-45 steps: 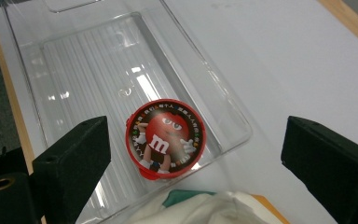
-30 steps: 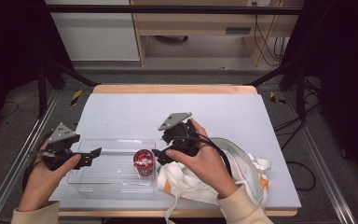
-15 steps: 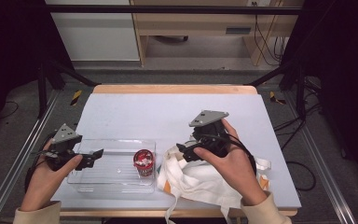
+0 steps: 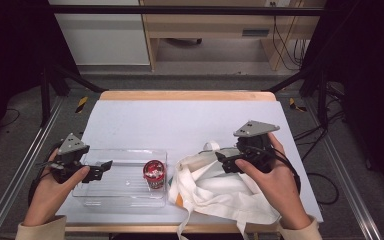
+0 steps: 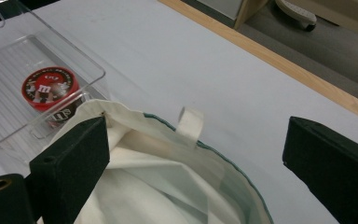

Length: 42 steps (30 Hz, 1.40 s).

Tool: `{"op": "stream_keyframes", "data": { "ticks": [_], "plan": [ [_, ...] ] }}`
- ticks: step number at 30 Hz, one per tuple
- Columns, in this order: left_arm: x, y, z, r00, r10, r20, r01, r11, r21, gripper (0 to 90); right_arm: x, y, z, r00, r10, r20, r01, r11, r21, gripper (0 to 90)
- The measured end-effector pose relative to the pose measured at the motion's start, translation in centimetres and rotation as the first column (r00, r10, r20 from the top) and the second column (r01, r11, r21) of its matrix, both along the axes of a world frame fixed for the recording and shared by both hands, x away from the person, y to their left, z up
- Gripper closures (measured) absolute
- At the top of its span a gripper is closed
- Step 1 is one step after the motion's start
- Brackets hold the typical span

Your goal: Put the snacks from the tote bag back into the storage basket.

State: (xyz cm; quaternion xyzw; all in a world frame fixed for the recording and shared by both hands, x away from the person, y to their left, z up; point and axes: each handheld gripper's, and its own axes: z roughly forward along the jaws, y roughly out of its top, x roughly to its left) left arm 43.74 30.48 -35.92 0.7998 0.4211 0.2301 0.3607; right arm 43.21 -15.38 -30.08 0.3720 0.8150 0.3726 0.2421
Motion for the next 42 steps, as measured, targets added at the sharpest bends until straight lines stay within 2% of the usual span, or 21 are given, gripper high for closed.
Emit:
{"op": "stream_keyframes", "data": {
  "ticks": [3,12,21,30,39,42],
  "plan": [
    [0.0,0.0,0.0,1.0,-0.001,-0.002,0.001,1.0,0.003,6.4,-0.1,-0.9,-0.3,0.9996,-0.027,0.002,0.027,1.0,-0.016,7.4],
    [0.0,-0.1,-0.1,1.0,-0.002,-0.007,0.002,1.0,0.01,6.3,-0.6,-3.9,-0.9,0.995,-0.1,0.007,0.1,0.995,-0.013,7.4],
    [0.1,0.0,-0.2,1.0,0.006,-0.007,-0.006,0.9999,0.009,6.3,-1.1,-7.2,-1.4,0.9815,-0.191,0.01,0.191,0.982,0.009,8.0],
    [0.1,-0.1,-0.2,0.9999,0.0,-0.012,0.001,0.9998,0.018,6.3,-1.5,-9.5,-2.1,0.9711,-0.239,0.007,0.238,0.971,0.023,8.4],
    [0.1,-0.2,-0.3,0.9999,0.0,-0.015,0.0,0.9998,0.019,6.3,-1.5,-11.7,-3.6,0.9521,-0.306,-0.004,0.306,0.952,0.021,9.2],
    [0.1,-0.2,-0.4,0.9999,0.002,-0.016,-0.002,0.9998,0.017,6.3,-1.4,-12.5,-4.3,0.9414,-0.337,-0.016,0.337,0.941,0.027,10.1]
  ]
}}
